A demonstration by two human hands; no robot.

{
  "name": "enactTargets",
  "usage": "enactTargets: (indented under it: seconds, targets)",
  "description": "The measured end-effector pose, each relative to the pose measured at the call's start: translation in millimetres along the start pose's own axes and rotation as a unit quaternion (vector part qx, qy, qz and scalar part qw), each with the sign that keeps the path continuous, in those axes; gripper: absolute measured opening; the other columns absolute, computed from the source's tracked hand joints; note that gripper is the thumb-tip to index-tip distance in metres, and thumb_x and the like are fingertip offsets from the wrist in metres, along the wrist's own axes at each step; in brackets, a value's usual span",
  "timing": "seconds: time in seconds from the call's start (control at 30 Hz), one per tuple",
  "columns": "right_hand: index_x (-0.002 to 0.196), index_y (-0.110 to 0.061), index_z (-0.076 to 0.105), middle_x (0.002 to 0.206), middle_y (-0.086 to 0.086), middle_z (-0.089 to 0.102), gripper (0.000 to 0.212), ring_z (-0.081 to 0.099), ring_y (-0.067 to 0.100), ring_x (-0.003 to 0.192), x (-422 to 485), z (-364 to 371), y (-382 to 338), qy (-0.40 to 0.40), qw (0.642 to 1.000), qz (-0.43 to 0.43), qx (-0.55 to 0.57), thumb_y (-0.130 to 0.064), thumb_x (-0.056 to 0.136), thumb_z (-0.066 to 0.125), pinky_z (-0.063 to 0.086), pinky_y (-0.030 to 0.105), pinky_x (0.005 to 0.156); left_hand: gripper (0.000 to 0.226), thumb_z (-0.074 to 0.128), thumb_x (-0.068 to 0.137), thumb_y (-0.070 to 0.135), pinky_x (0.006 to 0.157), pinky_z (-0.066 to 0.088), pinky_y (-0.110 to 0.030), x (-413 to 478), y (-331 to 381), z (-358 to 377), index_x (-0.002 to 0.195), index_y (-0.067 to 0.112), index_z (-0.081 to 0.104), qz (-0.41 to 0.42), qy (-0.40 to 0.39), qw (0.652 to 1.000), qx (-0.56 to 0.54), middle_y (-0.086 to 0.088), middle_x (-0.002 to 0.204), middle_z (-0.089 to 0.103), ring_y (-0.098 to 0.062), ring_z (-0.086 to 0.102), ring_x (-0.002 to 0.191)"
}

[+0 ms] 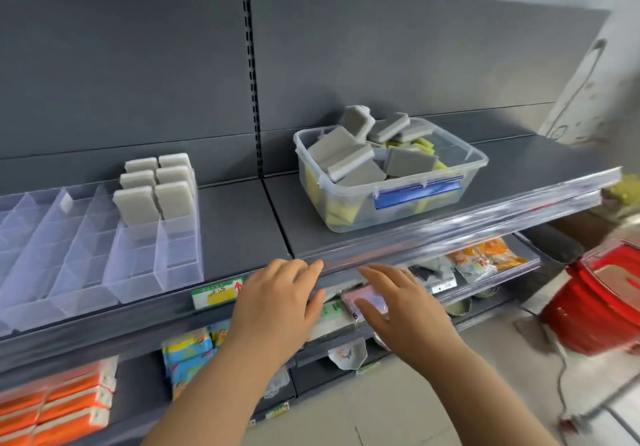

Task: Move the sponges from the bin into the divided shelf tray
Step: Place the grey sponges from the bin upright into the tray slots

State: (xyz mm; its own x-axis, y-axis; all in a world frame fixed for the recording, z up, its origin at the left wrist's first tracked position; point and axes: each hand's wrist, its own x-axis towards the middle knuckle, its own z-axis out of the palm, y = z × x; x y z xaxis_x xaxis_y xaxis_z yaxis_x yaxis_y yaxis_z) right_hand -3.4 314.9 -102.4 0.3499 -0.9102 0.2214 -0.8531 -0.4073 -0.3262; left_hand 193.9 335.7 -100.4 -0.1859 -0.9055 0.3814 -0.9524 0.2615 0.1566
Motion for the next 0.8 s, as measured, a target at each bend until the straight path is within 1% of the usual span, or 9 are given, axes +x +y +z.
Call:
enactTargets:
  seconds: [0.13, 0.27, 0.4, 0.5, 0.57, 0.67, 0.73, 0.8]
  targets:
    - [0.133, -0.027, 0.046, 0.135, -0.010, 0.048, 0.047, 0.045, 0.014, 0.123, -4.1, -26.3, 41.8, 0.014, 0.999, 0.026, 0.013, -0.046, 0.090, 0.050, 0.040, 0.029, 0.098, 0.042, 0.043, 0.084, 0.037, 0.061, 0.052, -0.032, 30.3, 37.5, 3.9, 0.109, 0.016, 0.069, 0.031, 0.018, 0.999, -0.004, 0.004, 0.091, 0.068, -0.020, 0.064, 0.082]
    - [0.136, -0.031, 0.040, 0.138, -0.012, 0.042, 0.047, 0.042, 0.010, 0.124, 17.9, -41.7, 80.6, 0.020, 0.998, 0.053, 0.036, -0.044, 0.091, 0.047, 0.036, 0.024, 0.100, 0.040, 0.044, 0.084, 0.036, 0.059, 0.051, -0.031, 75.2, 57.9, 16.8, 0.109, 0.017, 0.068, 0.057, 0.033, 0.998, -0.018, 0.005, 0.093, 0.067, -0.018, 0.064, 0.083]
    - [0.137, -0.034, 0.037, 0.139, -0.014, 0.039, 0.048, 0.038, 0.007, 0.126, 61.3, -52.1, 114.6, 0.031, 0.997, 0.060, 0.036, -0.045, 0.091, 0.045, 0.033, 0.021, 0.100, 0.040, 0.043, 0.086, 0.035, 0.062, 0.051, -0.029, 132.0, 57.1, 30.6, 0.111, 0.016, 0.068, 0.073, 0.068, 0.995, -0.029, 0.004, 0.097, 0.068, -0.016, 0.064, 0.086]
    - [0.136, -0.034, 0.038, 0.138, -0.013, 0.041, 0.047, 0.039, 0.008, 0.126, 103.7, -66.0, 135.4, 0.046, 0.996, 0.062, 0.039, -0.044, 0.091, 0.046, 0.034, 0.023, 0.101, 0.041, 0.042, 0.088, 0.034, 0.066, 0.052, -0.029, 184.7, 50.9, 36.6, 0.113, 0.014, 0.067, 0.084, 0.091, 0.992, -0.034, 0.002, 0.099, 0.068, -0.017, 0.063, 0.088]
    - [0.134, -0.033, 0.041, 0.136, -0.014, 0.043, 0.045, 0.041, 0.008, 0.125, 129.6, -76.8, 149.4, 0.065, 0.995, 0.068, 0.044, -0.043, 0.091, 0.048, 0.033, 0.021, 0.099, 0.041, 0.042, 0.087, 0.033, 0.067, 0.053, -0.029, 220.4, 47.6, 40.7, 0.113, 0.015, 0.067, 0.086, 0.101, 0.990, -0.038, 0.001, 0.101, 0.068, -0.018, 0.064, 0.091]
    - [0.133, -0.033, 0.043, 0.133, -0.014, 0.045, 0.044, 0.044, 0.006, 0.120, 160.0, -88.1, 171.9, 0.085, 0.991, 0.085, 0.061, -0.040, 0.090, 0.049, 0.033, 0.017, 0.095, 0.035, 0.048, 0.089, 0.031, 0.067, 0.054, -0.030, 266.5, 45.7, 50.3, 0.115, 0.015, 0.065, 0.082, 0.098, 0.991, -0.040, -0.001, 0.103, 0.069, -0.019, 0.064, 0.093]
    - [0.132, -0.033, 0.043, 0.131, -0.015, 0.046, 0.043, 0.044, 0.002, 0.114, 176.5, -90.1, 187.0, 0.078, 0.990, 0.093, 0.068, -0.039, 0.090, 0.050, 0.035, 0.016, 0.092, 0.030, 0.052, 0.092, 0.028, 0.064, 0.054, -0.030, 288.5, 46.2, 56.9, 0.116, 0.016, 0.065, 0.079, 0.080, 0.993, -0.040, -0.002, 0.103, 0.069, -0.020, 0.065, 0.090]
    - [0.130, -0.033, 0.045, 0.129, -0.015, 0.047, 0.042, 0.040, -0.003, 0.106, 195.0, -89.6, 201.6, 0.068, 0.991, 0.095, 0.069, -0.039, 0.090, 0.052, 0.033, 0.012, 0.089, 0.040, 0.044, 0.087, 0.035, 0.061, 0.053, -0.028, 303.8, 46.4, 61.5, 0.117, 0.018, 0.065, 0.072, 0.050, 0.996, -0.032, -0.001, 0.104, 0.069, -0.018, 0.065, 0.089]
